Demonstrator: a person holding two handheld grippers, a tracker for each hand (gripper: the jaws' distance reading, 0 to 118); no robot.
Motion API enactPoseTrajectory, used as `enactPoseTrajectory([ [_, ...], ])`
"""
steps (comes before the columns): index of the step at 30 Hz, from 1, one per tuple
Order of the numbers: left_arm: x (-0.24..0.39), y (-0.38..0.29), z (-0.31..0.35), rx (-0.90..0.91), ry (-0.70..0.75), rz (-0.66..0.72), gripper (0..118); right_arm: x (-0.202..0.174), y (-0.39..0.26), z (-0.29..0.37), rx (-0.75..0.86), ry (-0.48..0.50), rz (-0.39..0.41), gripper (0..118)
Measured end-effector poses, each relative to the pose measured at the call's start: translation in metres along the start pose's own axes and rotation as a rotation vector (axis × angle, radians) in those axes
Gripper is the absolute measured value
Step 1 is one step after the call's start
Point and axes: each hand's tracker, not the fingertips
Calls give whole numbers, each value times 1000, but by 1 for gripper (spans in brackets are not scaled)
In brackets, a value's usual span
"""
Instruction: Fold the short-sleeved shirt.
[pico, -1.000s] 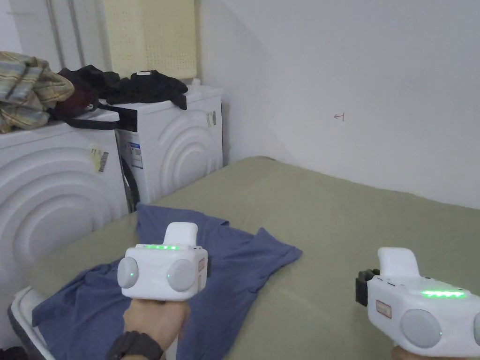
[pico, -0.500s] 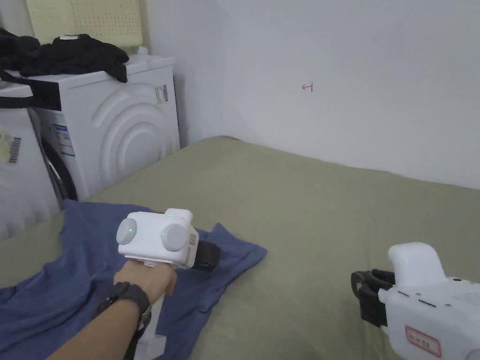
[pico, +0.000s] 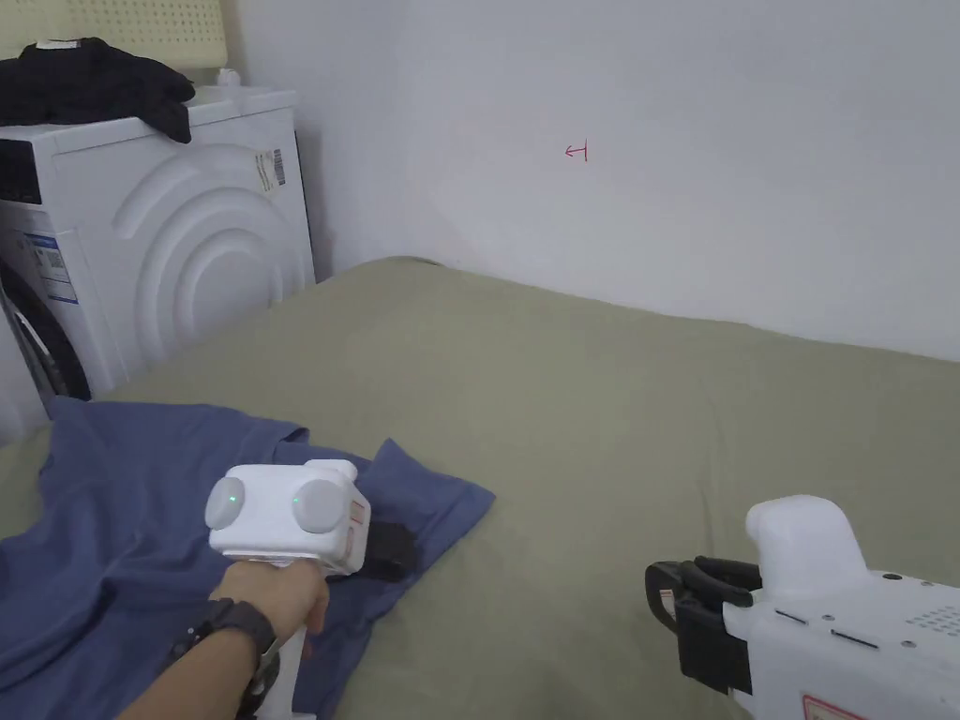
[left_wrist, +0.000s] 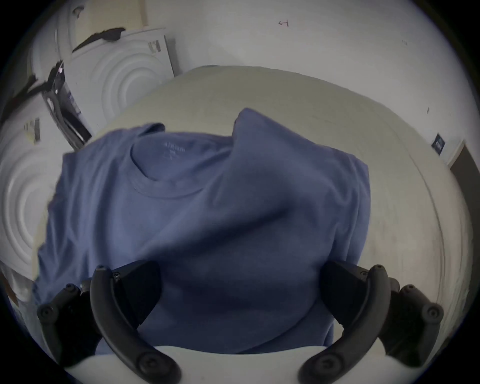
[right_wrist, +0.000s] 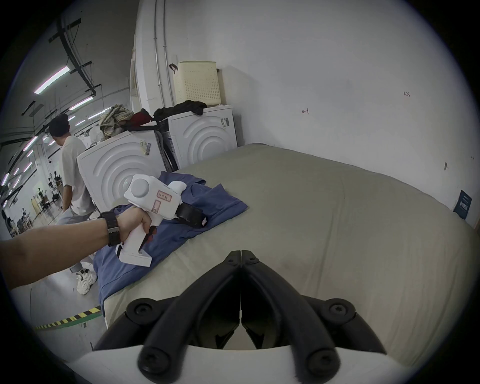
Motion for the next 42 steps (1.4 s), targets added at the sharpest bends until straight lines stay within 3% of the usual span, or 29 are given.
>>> enactPoseTrajectory([
  [1,1,-1,11,21,1,-31,60,-1,0,2,5,-2,7,0],
  [2,2,-2,25,74,-26,-84,2,-2,-1,4,9,-7,8,0],
  [4,-29,46,-3,18,-16,-65,5,-2,-3,8,22,-3,-13,0],
  [5,-38,55,-2,-4,-90,-3,5,-1,-4,8,29,-7,-19,0],
  [10,-39,45,-22,67,-101,0,5,3,-11,20,30,-16,-41,0],
  [11,-19,32,21,112,-114,1,5,5,-13,22,26,-26,-42,0],
  [13,-8,37,30,106,-143,-2,5,10,-15,27,25,-49,-64,0],
  [21,71,61,24,131,-208,-215,5,35,-28,57,45,-112,-148,0],
  [26,166,52,17,138,-328,-245,5,63,-44,89,20,-224,-181,0],
  [34,389,25,34,144,-509,-488,5,125,-87,175,13,-391,-267,0],
  [42,595,-58,97,142,-735,-743,5,173,-139,276,0,-566,-361,0],
])
